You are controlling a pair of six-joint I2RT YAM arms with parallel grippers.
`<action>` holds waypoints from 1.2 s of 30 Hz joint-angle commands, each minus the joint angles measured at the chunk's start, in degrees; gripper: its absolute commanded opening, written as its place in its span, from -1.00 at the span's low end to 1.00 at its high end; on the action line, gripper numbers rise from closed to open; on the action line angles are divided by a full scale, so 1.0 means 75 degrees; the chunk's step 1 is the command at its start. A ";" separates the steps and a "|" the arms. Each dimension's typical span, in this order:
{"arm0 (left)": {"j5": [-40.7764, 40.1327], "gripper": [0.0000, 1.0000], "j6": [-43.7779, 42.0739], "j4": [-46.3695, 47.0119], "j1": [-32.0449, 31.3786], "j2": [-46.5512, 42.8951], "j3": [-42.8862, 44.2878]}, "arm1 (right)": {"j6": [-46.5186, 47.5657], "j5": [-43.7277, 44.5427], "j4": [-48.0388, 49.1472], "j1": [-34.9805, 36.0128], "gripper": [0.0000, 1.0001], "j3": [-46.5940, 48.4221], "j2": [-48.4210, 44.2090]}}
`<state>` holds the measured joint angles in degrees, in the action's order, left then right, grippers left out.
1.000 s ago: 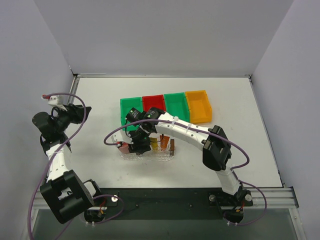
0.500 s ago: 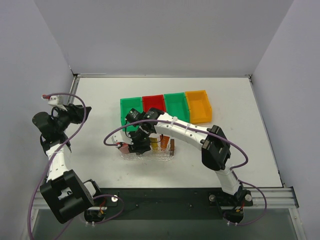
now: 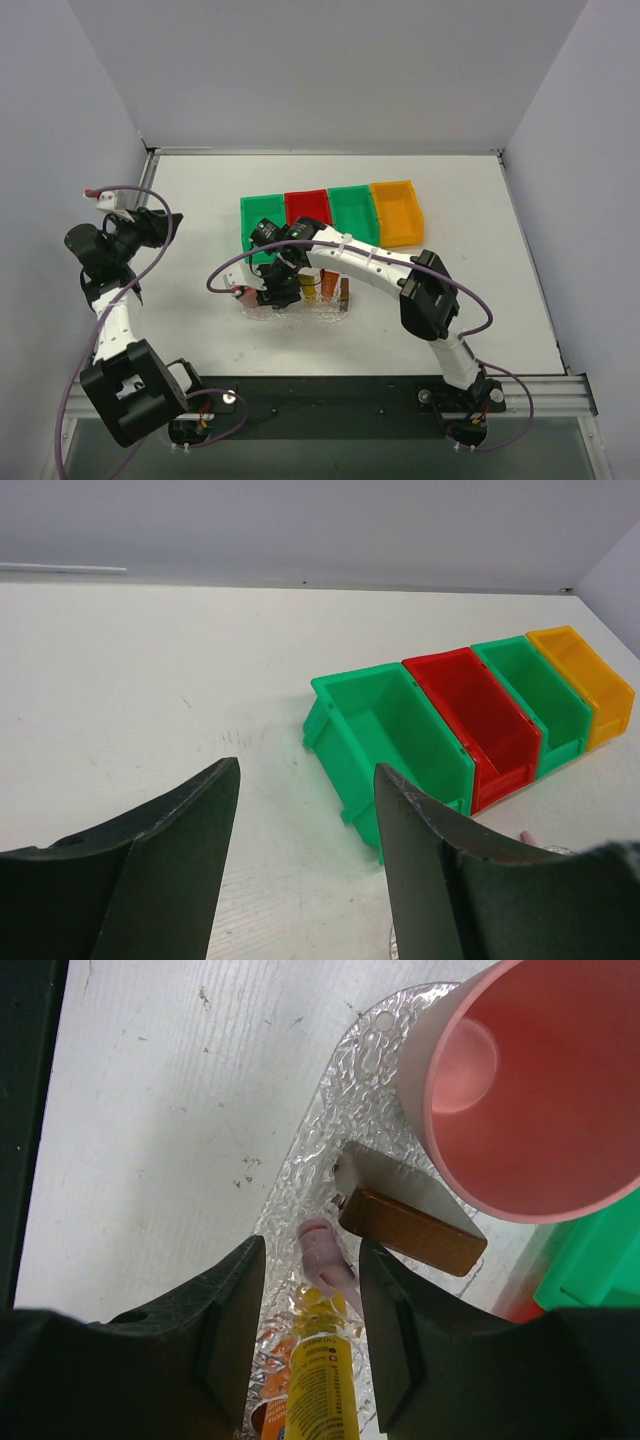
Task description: Prepare toiletry sets of a toothbrush and toothpaste on the tray
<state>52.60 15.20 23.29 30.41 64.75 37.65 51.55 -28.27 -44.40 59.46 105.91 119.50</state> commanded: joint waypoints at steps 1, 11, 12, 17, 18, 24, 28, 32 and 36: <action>0.0159 0.32 -0.0128 0.0223 -0.0001 0.0050 0.0172 | 0.0181 0.0008 -0.0267 0.0041 -0.24 0.0012 0.0250; 0.0194 0.33 -0.0140 0.0223 0.0046 0.0015 0.0172 | 0.0170 0.0043 -0.0267 0.0041 -0.45 0.0059 0.0168; 0.0205 0.33 -0.0129 0.0223 0.0046 0.0015 0.0183 | 0.0170 0.0043 -0.0267 0.0041 -0.52 0.0059 0.0145; 0.0206 0.33 -0.0117 0.0211 0.0046 0.0015 0.0195 | 0.0146 0.0066 -0.0279 0.0064 -0.60 0.0094 0.0063; 0.0217 0.32 -0.0117 0.0200 0.0058 0.0015 0.0195 | 0.0135 0.0078 -0.0267 0.0076 -0.61 0.0129 0.0039; 0.0217 0.32 -0.0105 0.0176 0.0058 -0.0020 0.0218 | 0.0064 0.0113 -0.0267 0.0087 -0.69 0.0351 -0.0066; 0.0217 0.33 -0.0105 0.0176 0.0058 -0.0044 0.0207 | -0.0158 0.0090 -0.0256 0.0087 -0.73 0.0620 -0.0125; 0.0241 0.33 -0.0070 0.0176 0.0058 -0.0090 0.0230 | -0.0451 0.0043 -0.0255 0.0087 -0.77 0.0890 -0.0160; 0.0241 0.33 -0.0058 0.0165 0.0058 -0.0126 0.0254 | -0.0650 0.0031 -0.0255 0.0087 -0.80 0.1136 -0.0137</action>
<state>53.04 14.83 23.27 30.48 64.90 37.65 49.12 -27.24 -44.14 59.72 111.09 120.18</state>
